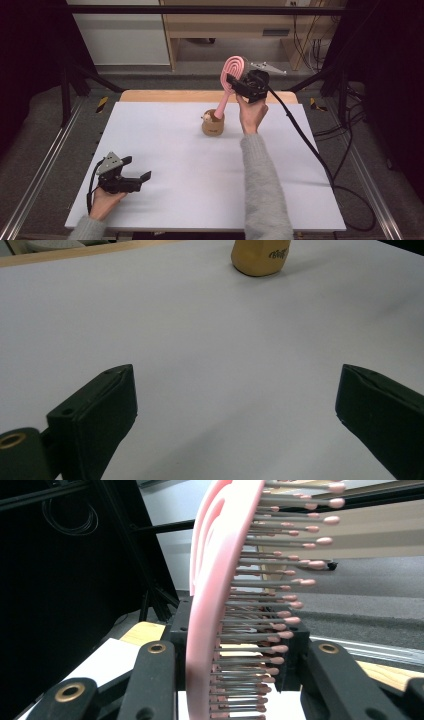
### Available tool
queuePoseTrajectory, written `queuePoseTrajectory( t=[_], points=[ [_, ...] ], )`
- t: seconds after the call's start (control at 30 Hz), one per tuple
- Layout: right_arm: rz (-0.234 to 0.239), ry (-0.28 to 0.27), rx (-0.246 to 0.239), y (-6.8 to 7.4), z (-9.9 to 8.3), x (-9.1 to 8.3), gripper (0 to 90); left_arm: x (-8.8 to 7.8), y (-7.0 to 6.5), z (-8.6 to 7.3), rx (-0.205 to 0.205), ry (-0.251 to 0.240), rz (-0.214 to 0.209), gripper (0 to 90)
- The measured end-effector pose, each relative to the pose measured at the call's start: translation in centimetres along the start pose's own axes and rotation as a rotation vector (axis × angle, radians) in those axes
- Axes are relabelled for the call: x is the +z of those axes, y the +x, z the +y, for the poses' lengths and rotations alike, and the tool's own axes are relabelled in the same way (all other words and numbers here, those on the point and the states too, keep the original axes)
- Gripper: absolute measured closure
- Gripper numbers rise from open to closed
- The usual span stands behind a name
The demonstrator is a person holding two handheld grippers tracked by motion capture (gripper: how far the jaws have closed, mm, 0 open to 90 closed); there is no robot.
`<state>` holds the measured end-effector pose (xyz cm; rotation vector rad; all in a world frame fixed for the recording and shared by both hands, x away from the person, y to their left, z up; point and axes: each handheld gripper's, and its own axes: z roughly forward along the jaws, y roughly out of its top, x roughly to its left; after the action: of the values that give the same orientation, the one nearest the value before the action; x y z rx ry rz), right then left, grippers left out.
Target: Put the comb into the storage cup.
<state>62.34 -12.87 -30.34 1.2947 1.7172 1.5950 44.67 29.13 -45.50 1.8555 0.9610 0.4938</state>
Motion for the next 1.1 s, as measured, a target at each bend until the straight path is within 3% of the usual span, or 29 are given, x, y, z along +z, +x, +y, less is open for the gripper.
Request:
queuePoseTrajectory(
  t=[1.1],
  points=[
    [-0.035, 0.035, 0.007, -0.5, -1.6, 2.9, 63.2, 0.2, 0.2, -0.1, 0.003, 0.016, 0.003, 3.1]
  ],
)
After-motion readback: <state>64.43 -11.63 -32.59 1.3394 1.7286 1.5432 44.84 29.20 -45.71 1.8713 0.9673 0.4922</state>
